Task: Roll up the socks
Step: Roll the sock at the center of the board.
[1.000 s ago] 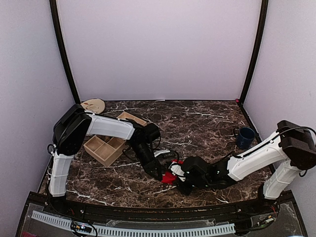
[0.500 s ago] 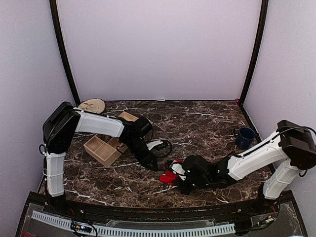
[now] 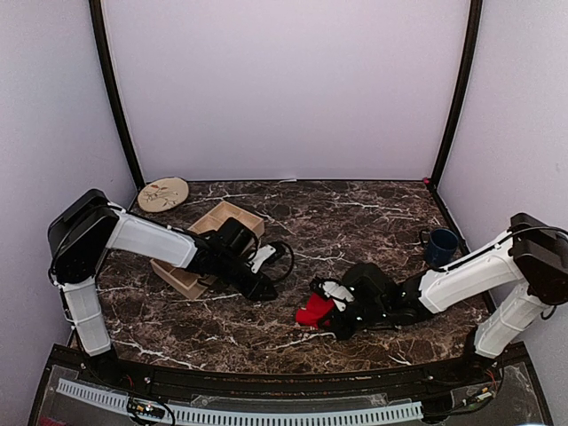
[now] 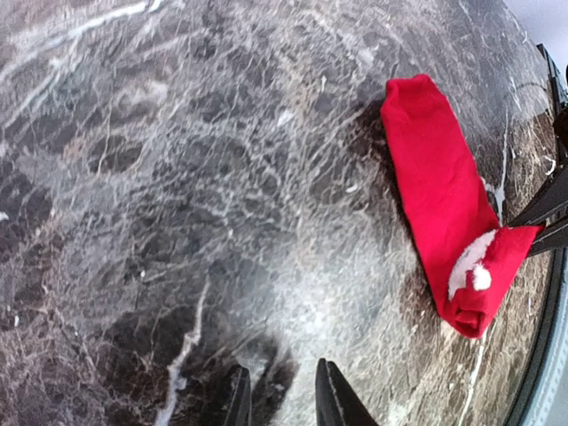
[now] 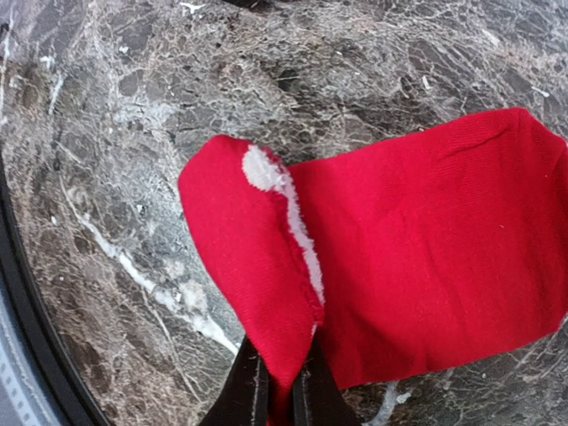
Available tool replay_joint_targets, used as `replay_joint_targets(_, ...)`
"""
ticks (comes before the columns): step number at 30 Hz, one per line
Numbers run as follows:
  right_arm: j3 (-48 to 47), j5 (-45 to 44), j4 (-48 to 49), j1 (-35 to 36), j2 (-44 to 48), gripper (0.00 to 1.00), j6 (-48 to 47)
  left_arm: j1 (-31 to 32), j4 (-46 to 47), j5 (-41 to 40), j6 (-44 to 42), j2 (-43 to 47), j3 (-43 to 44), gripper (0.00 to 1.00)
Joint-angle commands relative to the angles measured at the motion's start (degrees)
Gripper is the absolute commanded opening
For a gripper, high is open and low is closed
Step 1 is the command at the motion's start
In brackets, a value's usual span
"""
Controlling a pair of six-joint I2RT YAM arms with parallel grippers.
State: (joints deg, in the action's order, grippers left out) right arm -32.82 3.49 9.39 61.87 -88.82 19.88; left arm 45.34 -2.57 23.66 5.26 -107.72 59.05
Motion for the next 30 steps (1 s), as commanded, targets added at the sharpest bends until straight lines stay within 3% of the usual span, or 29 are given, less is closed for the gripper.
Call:
replay_joint_targets(1,0.0,8.7,0.3,-2.7,0.0,0.01,4.3,3.3,11.2,-5.0,-0.3,4.2,-3.3,0.28)
replay_joint_targets(8,0.6,16.9,2.6,-6.0,-2.1,0.0,8.3,10.0,15.3,-9.7,-6.0,4.6,-3.7,0.29)
replay_joint_targets(19,2.8,26.9,7.7,-10.7,-5.5,0.0,14.2,12.8,19.8,-9.4,-11.1,6.5,-7.3,0.32)
replay_joint_targets(30,2.6,34.0,7.9,-14.1,-7.2,0.0,16.2,16.0,15.6,-10.0,-18.9,5.7,-5.4,0.36)
